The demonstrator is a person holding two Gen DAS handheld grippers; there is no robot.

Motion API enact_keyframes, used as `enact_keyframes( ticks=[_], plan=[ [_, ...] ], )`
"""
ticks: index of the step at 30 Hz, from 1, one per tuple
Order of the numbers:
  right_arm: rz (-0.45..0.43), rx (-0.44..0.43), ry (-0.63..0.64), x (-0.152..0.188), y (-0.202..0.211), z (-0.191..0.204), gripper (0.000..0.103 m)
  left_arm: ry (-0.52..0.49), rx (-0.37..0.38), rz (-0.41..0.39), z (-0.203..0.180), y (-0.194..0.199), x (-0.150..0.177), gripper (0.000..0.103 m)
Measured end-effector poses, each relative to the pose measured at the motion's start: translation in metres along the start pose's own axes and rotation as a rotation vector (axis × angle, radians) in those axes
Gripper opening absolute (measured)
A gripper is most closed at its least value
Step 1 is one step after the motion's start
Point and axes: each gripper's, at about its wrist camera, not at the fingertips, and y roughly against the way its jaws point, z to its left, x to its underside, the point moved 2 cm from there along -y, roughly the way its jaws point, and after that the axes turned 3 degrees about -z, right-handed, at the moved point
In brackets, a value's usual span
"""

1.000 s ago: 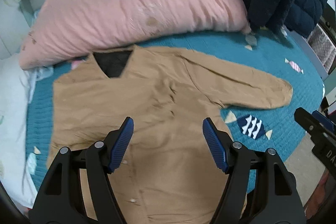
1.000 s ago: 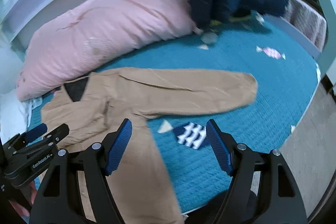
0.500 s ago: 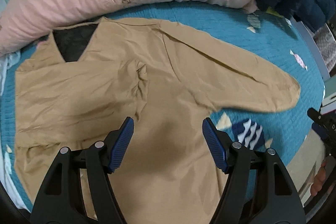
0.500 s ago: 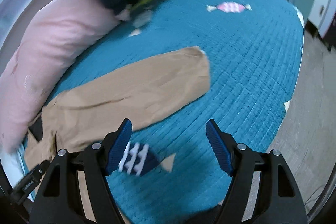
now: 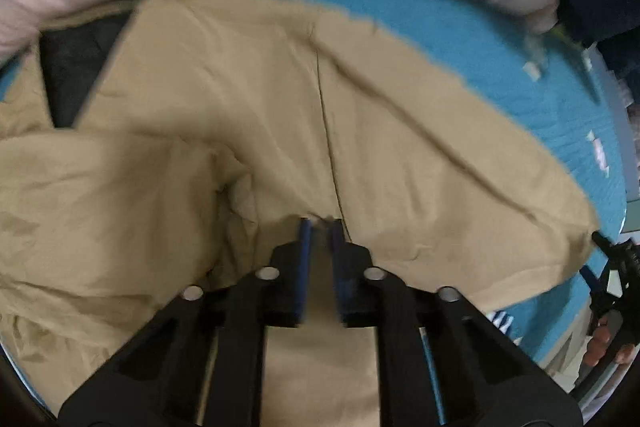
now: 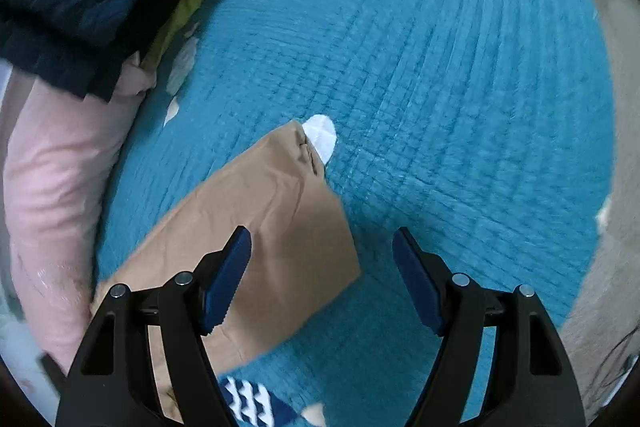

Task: Fold large clothes
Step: 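Grasp the sleeve cuff with the right gripper and fold it across the body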

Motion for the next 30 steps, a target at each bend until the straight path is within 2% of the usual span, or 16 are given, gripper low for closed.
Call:
enact_keyframes(
  ticks=[3, 5, 7, 8, 9, 12, 17, 20, 27, 29, 30],
  plan=[
    [0.044, -0.002, -0.017, 0.000, -0.016, -0.005, 0.071, -0.045, -0.041, -0.013, -0.002, -0.014, 0.005, 0.009],
    [0.033, -0.006, -0.005, 0.002, -0.020, -0.005, 0.064, -0.070, -0.063, -0.027, -0.006, -0.014, 0.007, 0.009],
    [0.022, -0.013, 0.012, 0.004, -0.018, -0.003, 0.028, -0.090, -0.074, -0.029, -0.009, -0.014, 0.007, 0.008],
    [0.035, -0.045, 0.014, 0.005, -0.019, -0.001, 0.019, -0.088, -0.070, -0.027, -0.007, -0.014, 0.006, 0.008],
    [0.051, -0.082, 0.012, 0.006, -0.019, 0.002, 0.014, -0.081, -0.065, -0.026, -0.006, -0.014, 0.006, 0.008],
    [0.026, -0.072, 0.045, 0.008, -0.008, 0.011, 0.012, -0.083, -0.062, -0.028, -0.004, -0.013, 0.006, 0.008],
    [-0.014, -0.125, 0.075, 0.012, 0.026, 0.029, 0.011, -0.101, -0.062, -0.027, -0.011, -0.001, 0.009, 0.008],
    [-0.039, -0.158, 0.110, 0.014, 0.049, 0.045, 0.010, -0.123, -0.028, -0.042, -0.019, 0.016, 0.012, 0.009],
    [-0.083, -0.236, 0.191, 0.031, 0.110, 0.085, 0.010, -0.159, -0.002, -0.109, -0.035, 0.074, 0.021, 0.010],
    [-0.095, -0.256, 0.221, 0.040, 0.127, 0.098, 0.010, -0.167, 0.001, -0.142, -0.033, 0.095, 0.025, 0.014],
    [-0.101, -0.268, 0.241, 0.046, 0.136, 0.107, 0.010, -0.167, 0.003, -0.156, -0.030, 0.105, 0.026, 0.027]
  ],
)
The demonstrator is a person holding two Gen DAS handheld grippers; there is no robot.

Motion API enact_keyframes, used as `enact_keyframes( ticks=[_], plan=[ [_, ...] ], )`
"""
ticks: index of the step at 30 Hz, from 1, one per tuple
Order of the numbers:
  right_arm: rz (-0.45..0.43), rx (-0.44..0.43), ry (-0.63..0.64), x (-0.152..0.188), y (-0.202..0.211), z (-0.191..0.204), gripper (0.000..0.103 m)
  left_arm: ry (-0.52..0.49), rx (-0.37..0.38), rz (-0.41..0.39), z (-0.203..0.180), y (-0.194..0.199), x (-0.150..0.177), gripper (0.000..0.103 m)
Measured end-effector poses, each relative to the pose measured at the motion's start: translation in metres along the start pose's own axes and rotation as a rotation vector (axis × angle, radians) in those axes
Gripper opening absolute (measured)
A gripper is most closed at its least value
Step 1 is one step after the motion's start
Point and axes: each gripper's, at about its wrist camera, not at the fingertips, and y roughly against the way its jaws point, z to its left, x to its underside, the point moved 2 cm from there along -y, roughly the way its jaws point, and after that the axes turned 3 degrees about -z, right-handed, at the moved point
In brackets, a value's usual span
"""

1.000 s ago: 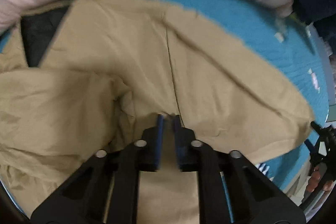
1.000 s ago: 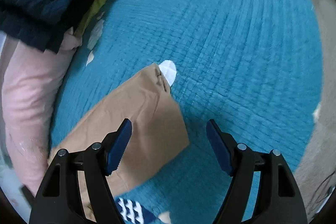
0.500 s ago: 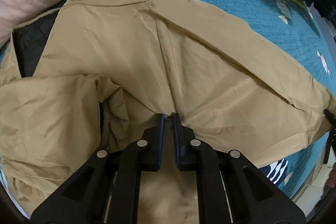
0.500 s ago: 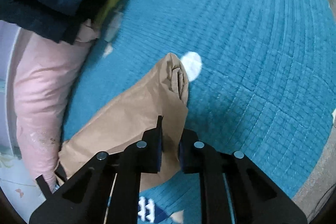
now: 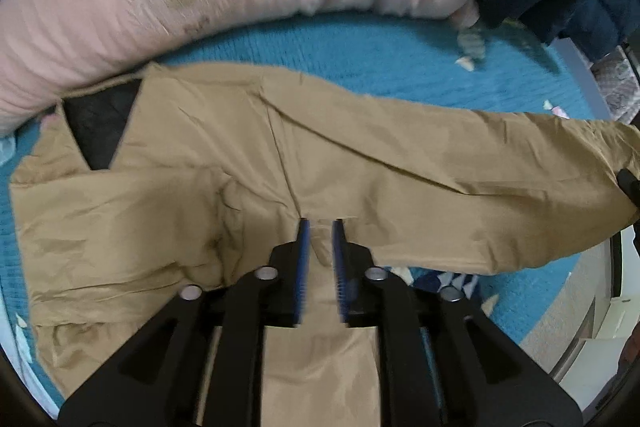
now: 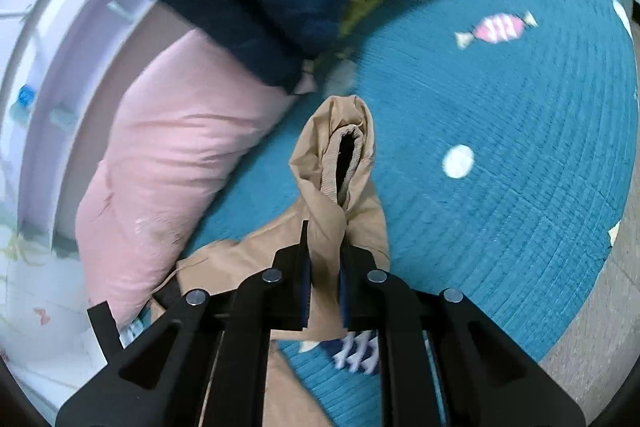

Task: Fold large clothes
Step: 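Grasp the sleeve cuff with the right gripper and fold it across the body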

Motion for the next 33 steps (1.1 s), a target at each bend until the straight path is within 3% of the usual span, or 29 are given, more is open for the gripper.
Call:
enact_keyframes(
  ticks=[1, 8, 17, 23, 33],
  plan=[
    [-0.003, -0.006, 0.010, 0.001, 0.003, 0.007, 0.010, 0.003, -0.002, -0.020, 0.003, 0.013, 0.002, 0.041],
    [-0.016, -0.086, 0.108, 0.025, 0.034, 0.083, 0.010, 0.032, -0.004, -0.100, 0.020, 0.073, 0.008, 0.042],
    [0.038, -0.175, 0.296, 0.080, 0.044, 0.198, 0.010, 0.135, -0.064, -0.177, 0.107, 0.145, 0.035, 0.053],
    [0.101, -0.213, 0.417, 0.129, 0.022, 0.266, 0.010, 0.215, -0.121, -0.207, 0.176, 0.176, 0.058, 0.055],
    [0.258, -0.215, 0.549, 0.229, -0.053, 0.359, 0.010, 0.312, -0.168, -0.250, 0.283, 0.211, 0.110, 0.055]
  ],
)
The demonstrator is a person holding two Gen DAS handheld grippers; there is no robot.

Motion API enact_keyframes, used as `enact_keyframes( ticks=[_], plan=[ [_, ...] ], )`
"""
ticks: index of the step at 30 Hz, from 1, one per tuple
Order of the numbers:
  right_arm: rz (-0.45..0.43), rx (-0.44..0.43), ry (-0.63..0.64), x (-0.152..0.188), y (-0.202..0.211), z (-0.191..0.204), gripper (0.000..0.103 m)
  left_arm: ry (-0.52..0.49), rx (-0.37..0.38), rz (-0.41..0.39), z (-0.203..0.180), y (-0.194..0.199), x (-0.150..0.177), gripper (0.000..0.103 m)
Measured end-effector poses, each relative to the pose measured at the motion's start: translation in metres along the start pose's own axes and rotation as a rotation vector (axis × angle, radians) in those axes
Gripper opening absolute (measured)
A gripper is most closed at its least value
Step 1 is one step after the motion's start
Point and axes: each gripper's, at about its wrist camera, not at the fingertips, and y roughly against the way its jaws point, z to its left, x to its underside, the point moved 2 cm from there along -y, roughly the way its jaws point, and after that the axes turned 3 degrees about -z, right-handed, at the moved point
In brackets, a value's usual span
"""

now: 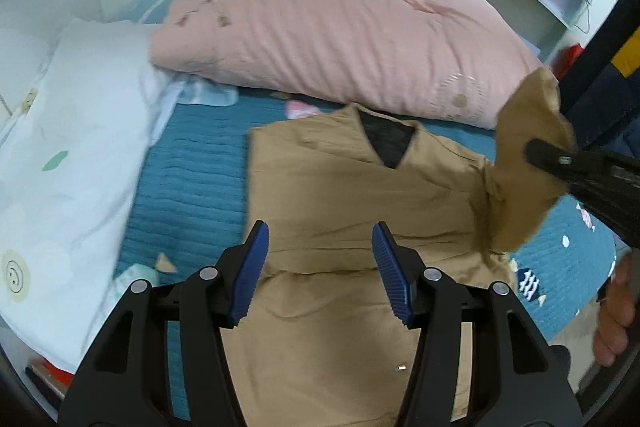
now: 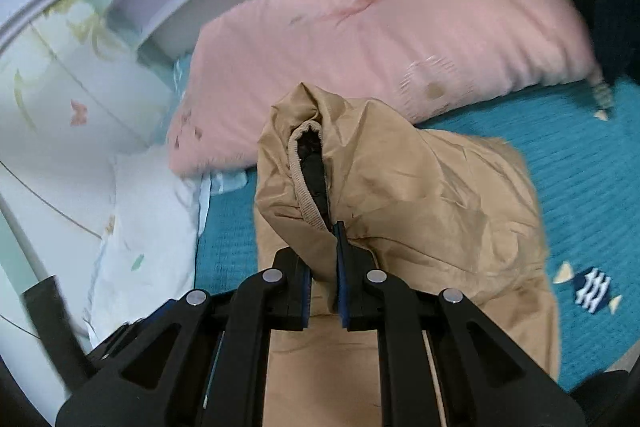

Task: Fold large clothes
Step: 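Grasp the sleeve cuff with the right gripper and fold it across the body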

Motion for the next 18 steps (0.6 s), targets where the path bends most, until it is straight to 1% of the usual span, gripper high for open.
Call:
enact_keyframes(
  ticks=[5, 10, 13, 17, 18],
  plan=[
    [0.082, 0.017, 0.039, 0.016, -0.055, 0.035, 0.010, 0.045, 0.000, 0.001, 0.043, -0.002, 0.002, 0.055],
    [0.168, 0.045, 0.067, 0.034, -0.104, 0.054, 0.010, 0.072, -0.006, 0.016, 0.070, -0.013, 0.004, 0.055],
    [0.221, 0.071, 0.092, 0.048, -0.133, 0.063, 0.010, 0.091, -0.012, 0.037, 0.084, -0.026, 0.008, 0.055],
    [0.286, 0.083, 0.094, 0.064, -0.166, 0.069, 0.015, 0.118, -0.030, 0.073, 0.102, -0.042, 0.017, 0.055],
    [0.306, 0.082, 0.091, 0.068, -0.172, 0.070, 0.024, 0.127, -0.035, 0.085, 0.106, -0.046, 0.019, 0.055]
  ],
)
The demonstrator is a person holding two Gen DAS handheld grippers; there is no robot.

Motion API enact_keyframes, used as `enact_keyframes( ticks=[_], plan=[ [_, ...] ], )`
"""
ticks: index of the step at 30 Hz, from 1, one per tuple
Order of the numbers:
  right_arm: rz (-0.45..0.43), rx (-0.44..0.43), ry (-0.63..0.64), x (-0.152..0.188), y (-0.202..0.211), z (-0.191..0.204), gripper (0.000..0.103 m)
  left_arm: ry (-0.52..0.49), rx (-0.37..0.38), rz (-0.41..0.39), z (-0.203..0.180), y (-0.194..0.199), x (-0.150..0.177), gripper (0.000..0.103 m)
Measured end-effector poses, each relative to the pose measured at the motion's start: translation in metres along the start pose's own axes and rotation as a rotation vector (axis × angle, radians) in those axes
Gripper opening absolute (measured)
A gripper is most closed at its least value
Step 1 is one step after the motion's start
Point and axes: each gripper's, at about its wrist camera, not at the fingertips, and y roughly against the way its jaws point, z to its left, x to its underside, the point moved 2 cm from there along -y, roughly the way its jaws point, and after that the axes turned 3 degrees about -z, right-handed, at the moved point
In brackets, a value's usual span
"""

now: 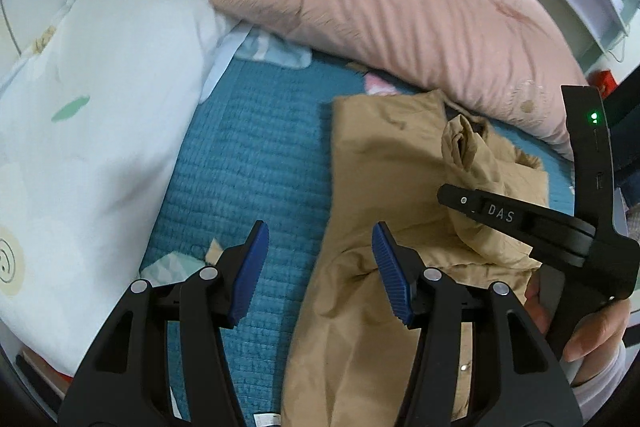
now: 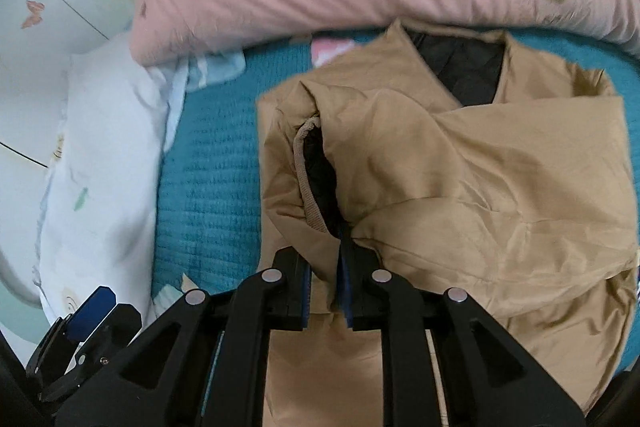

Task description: Fold large clothes

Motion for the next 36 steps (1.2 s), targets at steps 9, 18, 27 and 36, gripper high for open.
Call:
enact_keyframes(
  ticks=[9, 18, 27, 36],
  plan=[
    [-0.002, -0.096, -0.042, 0.003, 0.007, 0.006, 0.056, 0.013, -0.028, 0.018, 0.004, -0.004, 0.004, 0.055],
    [-0.111, -0.044, -0.059, -0.008, 0.067, -0.045, 0.056, -0.053, 0.047, -0.004, -0.068, 0.000, -0.003, 0.055],
    [-0.085, 0.019, -0.099, -0.005, 0.078, -0.133, 0.019, -0.134, 0.119, 0.071, -0.167, -0.052, -0.004, 0.041],
    [0.067, -0.003, -0.122, 0.016, 0.016, -0.165, 0.011, -0.116, 0.120, 0.265, -0.197, -0.144, 0.023, 0.017]
  ],
)
